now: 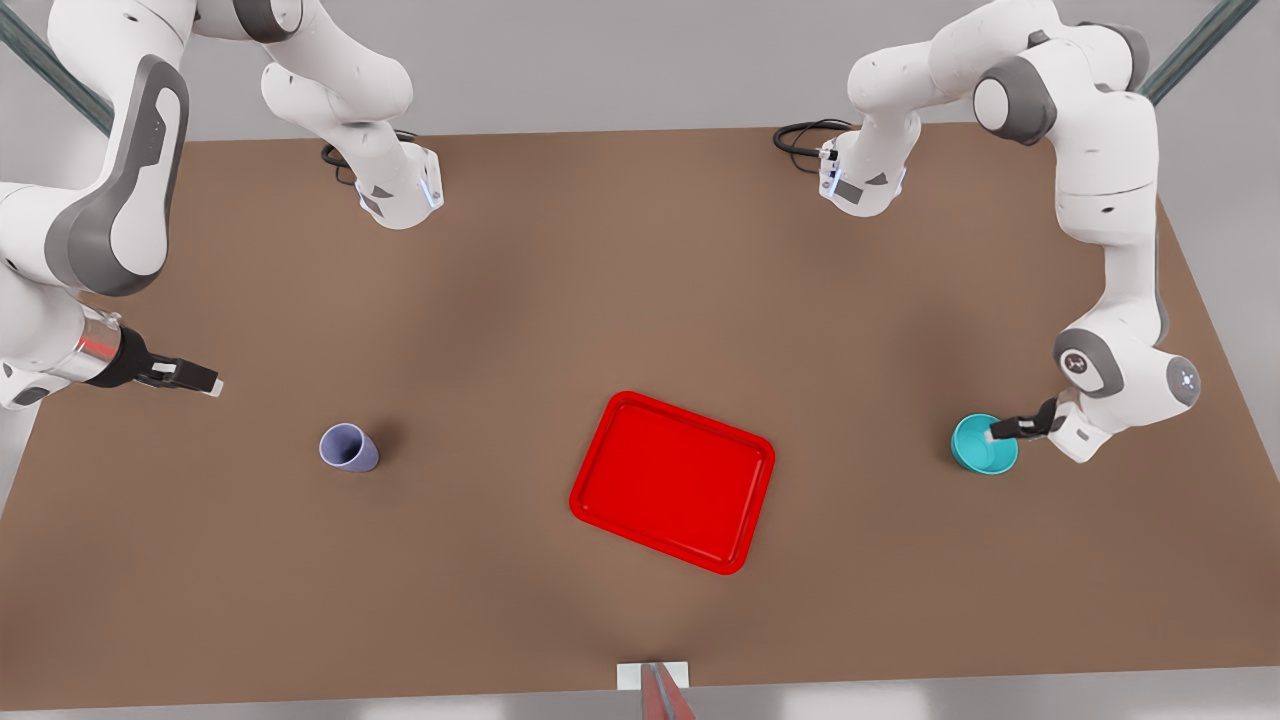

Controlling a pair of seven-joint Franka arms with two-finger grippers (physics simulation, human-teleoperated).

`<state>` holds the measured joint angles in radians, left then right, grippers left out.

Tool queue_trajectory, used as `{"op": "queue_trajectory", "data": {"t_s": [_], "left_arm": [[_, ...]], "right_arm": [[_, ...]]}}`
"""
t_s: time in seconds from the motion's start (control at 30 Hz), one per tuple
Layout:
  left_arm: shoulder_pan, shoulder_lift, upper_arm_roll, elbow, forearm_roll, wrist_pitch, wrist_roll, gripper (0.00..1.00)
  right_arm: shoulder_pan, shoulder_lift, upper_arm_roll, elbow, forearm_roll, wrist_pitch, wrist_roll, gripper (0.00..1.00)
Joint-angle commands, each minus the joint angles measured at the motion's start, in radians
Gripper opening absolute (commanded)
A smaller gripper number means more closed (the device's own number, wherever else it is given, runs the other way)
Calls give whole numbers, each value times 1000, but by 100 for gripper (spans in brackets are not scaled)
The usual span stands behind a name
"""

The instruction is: Place the bowl on the tray with the left arm and the cup on the tray with the right arm

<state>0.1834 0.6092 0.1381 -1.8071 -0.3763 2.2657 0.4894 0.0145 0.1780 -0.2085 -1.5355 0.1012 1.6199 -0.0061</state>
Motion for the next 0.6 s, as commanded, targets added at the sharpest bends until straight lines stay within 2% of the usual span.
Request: {"op": "queue_trajectory", "data": {"t_s": [0.0, 0.03, 0.07, 0.1, 0.17, 0.2, 0.23, 0.33, 0.57], "left_arm": [[1, 1, 0, 2, -33, 0, 0, 100], [1, 10, 0, 3, -33, 17, 0, 98], [1, 20, 0, 5, -35, 21, 0, 87], [1, 23, -2, 5, -47, 21, 0, 67], [1, 26, -5, 5, -49, 25, -6, 35], [1, 30, -8, 6, -50, 26, -9, 28], [1, 32, -8, 6, -65, 28, -11, 24], [-1, 47, -11, 8, -72, 44, -11, 21], [-1, 38, -28, 23, -73, 25, -69, 21]], "right_arm": [[-1, 0, 0, 0, 0, 0, 0, 100], [-1, 0, 0, 0, 0, 0, 0, 100], [-1, 0, 0, 0, 0, 0, 0, 100], [-1, 0, 0, 0, 0, 0, 0, 100], [-4, 0, 0, 0, 0, 0, 0, 100], [-4, 0, 0, 0, 0, -2, 0, 100], [-5, 0, 0, 0, 2, 0, 0, 100], [-5, 0, 0, -2, 2, -2, -2, 100], [-7, 0, 0, -2, 2, -3, -2, 100]]}}
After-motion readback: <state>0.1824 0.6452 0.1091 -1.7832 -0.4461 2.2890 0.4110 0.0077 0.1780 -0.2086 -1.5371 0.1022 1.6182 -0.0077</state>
